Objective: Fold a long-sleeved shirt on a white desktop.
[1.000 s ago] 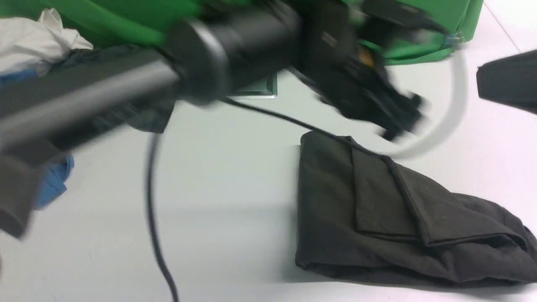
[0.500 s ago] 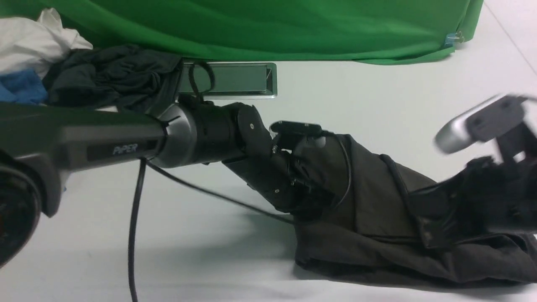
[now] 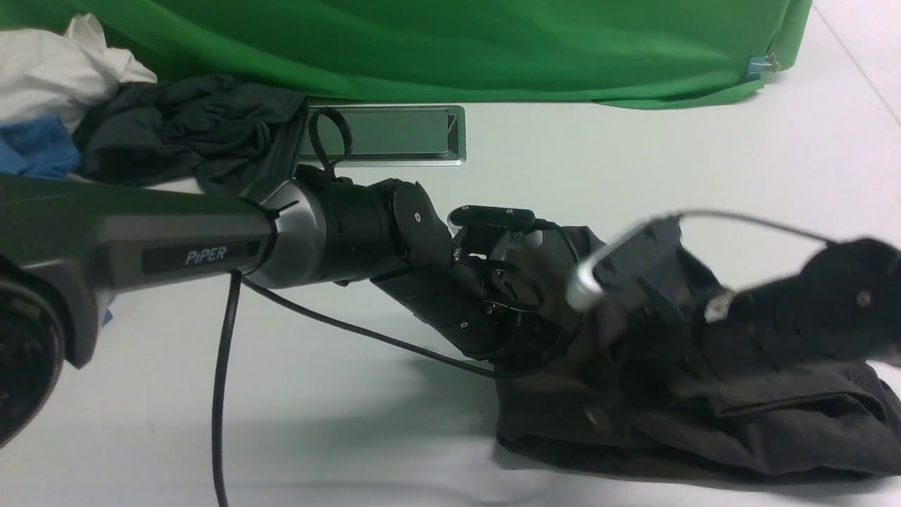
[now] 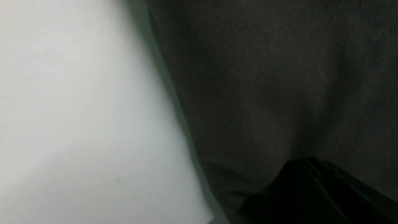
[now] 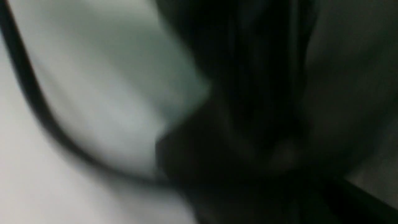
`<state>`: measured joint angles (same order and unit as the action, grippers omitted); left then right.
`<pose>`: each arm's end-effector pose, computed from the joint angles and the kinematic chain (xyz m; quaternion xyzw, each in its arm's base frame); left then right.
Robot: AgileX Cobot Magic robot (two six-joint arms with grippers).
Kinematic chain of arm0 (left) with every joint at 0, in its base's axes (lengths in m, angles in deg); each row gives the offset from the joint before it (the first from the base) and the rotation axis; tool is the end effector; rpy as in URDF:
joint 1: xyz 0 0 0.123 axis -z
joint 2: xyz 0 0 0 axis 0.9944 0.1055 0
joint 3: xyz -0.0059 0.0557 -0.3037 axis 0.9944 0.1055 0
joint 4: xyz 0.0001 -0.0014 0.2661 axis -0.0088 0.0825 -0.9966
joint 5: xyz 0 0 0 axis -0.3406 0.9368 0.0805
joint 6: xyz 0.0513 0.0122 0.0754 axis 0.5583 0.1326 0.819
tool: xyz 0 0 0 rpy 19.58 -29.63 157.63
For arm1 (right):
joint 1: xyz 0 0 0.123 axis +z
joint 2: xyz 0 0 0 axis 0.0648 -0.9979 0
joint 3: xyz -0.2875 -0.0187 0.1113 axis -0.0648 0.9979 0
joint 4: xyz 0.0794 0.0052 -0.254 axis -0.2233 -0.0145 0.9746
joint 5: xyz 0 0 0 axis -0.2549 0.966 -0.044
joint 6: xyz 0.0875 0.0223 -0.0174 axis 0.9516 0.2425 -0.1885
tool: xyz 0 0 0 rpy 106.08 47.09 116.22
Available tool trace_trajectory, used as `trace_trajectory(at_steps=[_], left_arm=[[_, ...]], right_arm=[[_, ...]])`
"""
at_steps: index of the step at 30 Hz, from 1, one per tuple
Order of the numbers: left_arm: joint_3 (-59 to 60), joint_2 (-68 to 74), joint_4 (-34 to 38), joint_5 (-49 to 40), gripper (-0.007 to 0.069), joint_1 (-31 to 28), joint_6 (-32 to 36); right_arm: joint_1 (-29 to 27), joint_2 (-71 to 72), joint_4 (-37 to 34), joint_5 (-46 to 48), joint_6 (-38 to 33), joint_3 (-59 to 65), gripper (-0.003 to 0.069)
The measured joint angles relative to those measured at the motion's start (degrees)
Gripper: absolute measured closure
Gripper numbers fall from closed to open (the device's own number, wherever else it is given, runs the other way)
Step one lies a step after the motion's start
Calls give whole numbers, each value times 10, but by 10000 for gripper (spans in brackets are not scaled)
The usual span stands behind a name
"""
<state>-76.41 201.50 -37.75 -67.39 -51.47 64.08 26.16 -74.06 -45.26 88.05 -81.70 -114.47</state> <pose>0.3352 -0.2488 0.1517 0.2342 0.9357 -0.2238 0.1397 0.2549 0.1683 0.2152 -0.3167 0.8944 0.1600 0.2725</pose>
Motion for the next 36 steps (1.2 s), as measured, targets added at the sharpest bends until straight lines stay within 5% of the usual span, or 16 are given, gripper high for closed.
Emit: trace_trajectory(at_steps=[13, 23, 36], left_arm=[[1, 0, 0, 1, 605, 0, 0], [6, -3, -15, -11, 605, -12, -46], [230, -145, 15, 54, 603, -145, -66]], right_arm=[[0, -39, 43, -18, -40, -13, 565], [0, 147, 236, -19, -12, 69, 277], [16, 179, 264, -86, -12, 120, 225]])
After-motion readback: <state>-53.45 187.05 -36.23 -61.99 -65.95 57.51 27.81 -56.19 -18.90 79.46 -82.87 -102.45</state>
